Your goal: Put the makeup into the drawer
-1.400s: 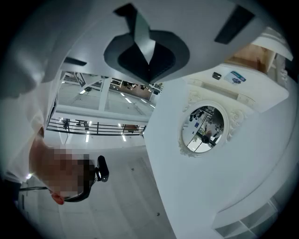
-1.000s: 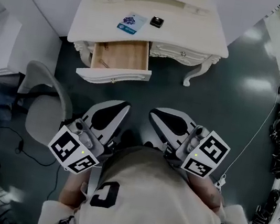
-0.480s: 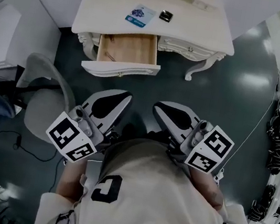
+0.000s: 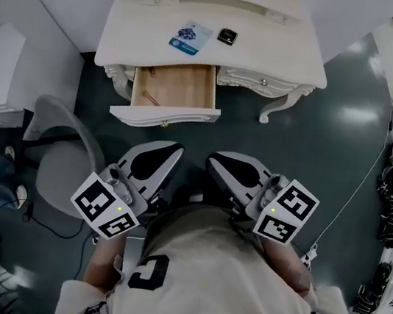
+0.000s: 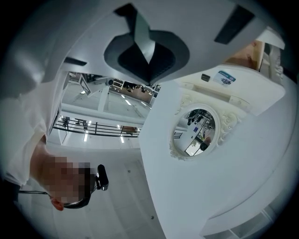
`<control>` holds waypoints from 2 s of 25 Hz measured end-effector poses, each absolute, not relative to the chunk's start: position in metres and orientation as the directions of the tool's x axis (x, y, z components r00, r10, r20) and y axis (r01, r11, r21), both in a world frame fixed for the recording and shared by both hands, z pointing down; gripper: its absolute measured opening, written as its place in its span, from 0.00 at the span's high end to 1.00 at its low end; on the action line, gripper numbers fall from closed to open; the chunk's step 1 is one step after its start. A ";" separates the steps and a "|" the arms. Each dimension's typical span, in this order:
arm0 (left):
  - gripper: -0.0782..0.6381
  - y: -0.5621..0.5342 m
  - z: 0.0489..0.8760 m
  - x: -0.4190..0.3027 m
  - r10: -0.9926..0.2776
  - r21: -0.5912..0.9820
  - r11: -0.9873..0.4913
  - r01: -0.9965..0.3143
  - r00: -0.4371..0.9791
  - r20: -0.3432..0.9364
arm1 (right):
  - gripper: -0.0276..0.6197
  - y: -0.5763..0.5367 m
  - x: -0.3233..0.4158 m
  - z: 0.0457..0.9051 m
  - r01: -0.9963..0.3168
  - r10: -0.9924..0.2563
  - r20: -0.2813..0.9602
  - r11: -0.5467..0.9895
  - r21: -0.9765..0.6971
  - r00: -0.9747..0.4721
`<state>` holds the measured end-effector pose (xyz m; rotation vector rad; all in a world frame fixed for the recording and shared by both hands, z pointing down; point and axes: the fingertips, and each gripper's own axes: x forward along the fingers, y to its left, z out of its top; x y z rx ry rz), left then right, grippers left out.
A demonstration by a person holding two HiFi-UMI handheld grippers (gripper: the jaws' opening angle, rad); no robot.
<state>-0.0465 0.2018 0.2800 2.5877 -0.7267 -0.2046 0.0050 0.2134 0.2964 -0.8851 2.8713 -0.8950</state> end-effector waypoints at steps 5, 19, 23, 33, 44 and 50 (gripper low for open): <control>0.81 0.169 0.281 -0.018 -0.525 0.459 -0.758 -0.464 0.851 -0.005 | 0.91 0.177 0.030 0.299 -0.496 -0.519 0.131 0.668 -0.554 -0.845; 0.81 0.086 0.277 0.053 -0.554 0.463 -0.724 -0.512 0.831 0.052 | 0.91 0.081 0.101 0.304 -0.438 -0.470 0.111 0.677 -0.591 -0.876; 0.81 0.061 0.283 0.070 -0.572 0.457 -0.708 -0.539 0.817 0.076 | 0.91 0.047 0.120 0.311 -0.427 -0.458 0.108 0.683 -0.593 -0.883; 0.81 0.006 0.288 0.092 -0.656 0.441 -0.642 -0.627 0.747 0.107 | 0.91 -0.034 0.151 0.330 -0.401 -0.392 0.139 0.732 -0.550 -0.909; 0.81 -0.025 0.293 0.069 -0.665 0.455 -0.635 -0.624 0.742 0.090 | 0.54 -0.095 0.135 0.353 -0.487 -0.439 0.213 0.767 -0.417 -0.873; 0.81 -0.052 0.301 0.053 -0.595 0.508 -0.673 -0.538 0.801 0.061 | 0.48 -0.129 0.117 0.380 -0.559 -0.476 0.303 0.760 -0.331 -0.826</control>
